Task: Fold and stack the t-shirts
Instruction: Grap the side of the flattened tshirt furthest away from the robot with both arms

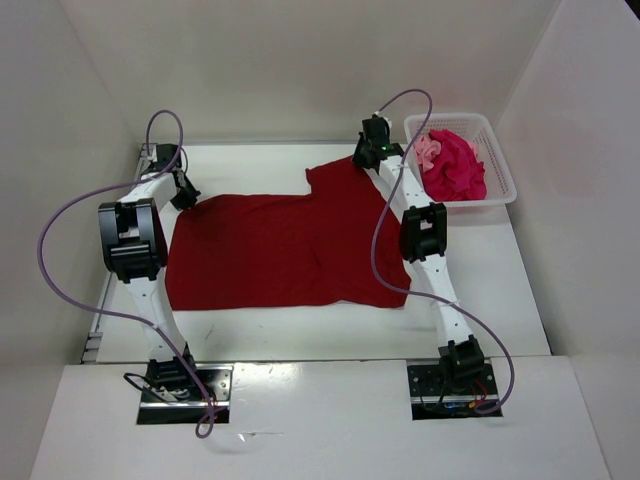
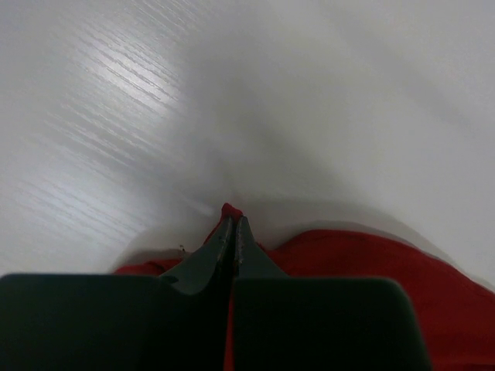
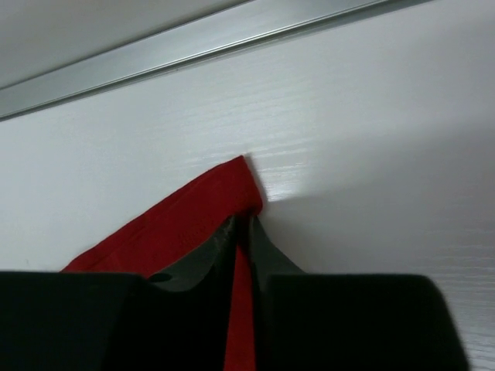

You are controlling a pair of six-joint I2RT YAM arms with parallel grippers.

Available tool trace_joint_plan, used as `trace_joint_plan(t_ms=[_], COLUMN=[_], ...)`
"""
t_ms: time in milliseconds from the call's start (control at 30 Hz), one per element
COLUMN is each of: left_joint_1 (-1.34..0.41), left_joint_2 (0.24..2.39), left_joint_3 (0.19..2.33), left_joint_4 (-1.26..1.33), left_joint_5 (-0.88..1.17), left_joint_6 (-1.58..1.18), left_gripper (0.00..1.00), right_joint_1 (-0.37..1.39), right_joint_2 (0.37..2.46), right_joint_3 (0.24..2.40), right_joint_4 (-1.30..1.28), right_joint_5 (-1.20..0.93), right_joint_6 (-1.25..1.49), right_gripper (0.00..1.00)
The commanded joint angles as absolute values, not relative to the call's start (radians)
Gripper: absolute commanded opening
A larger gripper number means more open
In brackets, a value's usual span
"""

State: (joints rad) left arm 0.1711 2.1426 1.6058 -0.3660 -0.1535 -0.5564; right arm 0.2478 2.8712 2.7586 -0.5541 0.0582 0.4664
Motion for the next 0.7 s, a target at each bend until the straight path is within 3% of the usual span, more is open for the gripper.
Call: trace_joint_plan(t_ms=[0,33,100,533,667], left_joint_1=[0.167,0.167,0.167,0.167,0.167], left_joint_2=[2.074,2.074,2.074,1.982,1.959], left_joint_3=[1.589,1.589,1.589,1.539,1.516], left_joint_4=[-0.347,-0.347,-0.347,-0.337,-0.337], left_joint_5=[-0.147,-0.147,-0.138,-0.129,-0.109], left_joint_6=[-0.566,-0.566,-0.566,-0.566,-0.566], left_gripper=[0.0,0.0,0.0,0.0,0.0], right_joint_1=[0.244,0.235,0.226,0.206,0.206], right_joint_2=[2.895,2.895,2.895,2.752,2.662], right_joint_3=[2.804,2.813,2.813,2.884,2.798], right_joint_4=[-0.541,-0.541,-0.541,-0.623,-0.742], right_joint_5=[0.031,0.031,0.021,-0.112,-0.164], right_joint_6=[0.485,0.494,0.503,0.522,0.522], right_gripper=[0.14,0.04,0.0,0.0,0.0])
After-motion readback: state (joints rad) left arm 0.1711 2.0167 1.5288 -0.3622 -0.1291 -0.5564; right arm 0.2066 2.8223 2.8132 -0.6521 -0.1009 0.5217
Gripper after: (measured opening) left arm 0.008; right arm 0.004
